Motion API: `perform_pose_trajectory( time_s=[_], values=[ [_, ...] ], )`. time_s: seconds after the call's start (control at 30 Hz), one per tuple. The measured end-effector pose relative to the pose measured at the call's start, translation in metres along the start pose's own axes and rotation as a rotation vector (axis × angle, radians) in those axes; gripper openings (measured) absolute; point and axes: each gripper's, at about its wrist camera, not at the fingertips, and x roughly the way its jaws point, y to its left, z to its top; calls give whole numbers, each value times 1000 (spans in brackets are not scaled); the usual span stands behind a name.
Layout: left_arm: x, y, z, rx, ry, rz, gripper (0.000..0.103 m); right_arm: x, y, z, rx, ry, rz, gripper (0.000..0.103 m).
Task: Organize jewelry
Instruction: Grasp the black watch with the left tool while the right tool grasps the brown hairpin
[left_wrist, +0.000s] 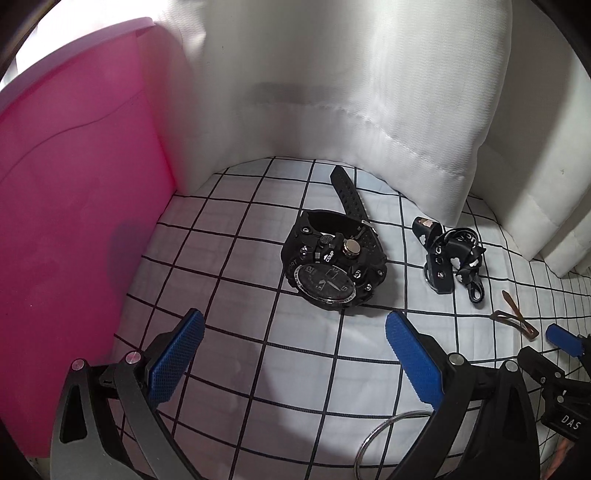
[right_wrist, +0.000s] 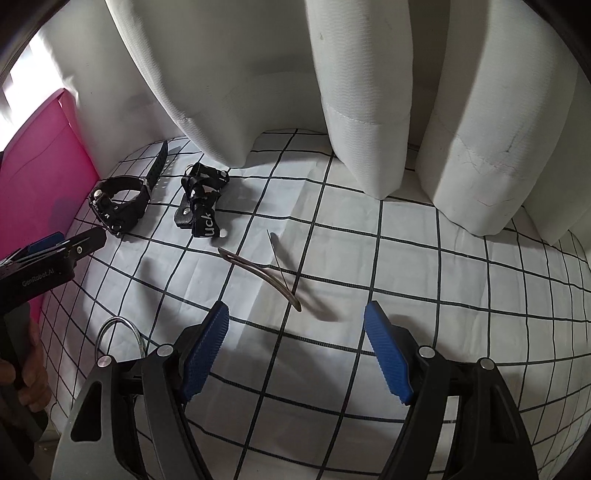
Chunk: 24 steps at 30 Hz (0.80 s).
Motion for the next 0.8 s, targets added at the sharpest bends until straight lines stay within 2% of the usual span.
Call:
perform_pose_trajectory(
  time_s=[0.8],
  values=[
    [39,-9,25,9,10,-25,97,37,24,25,-91,-49,-72,72]
  ],
)
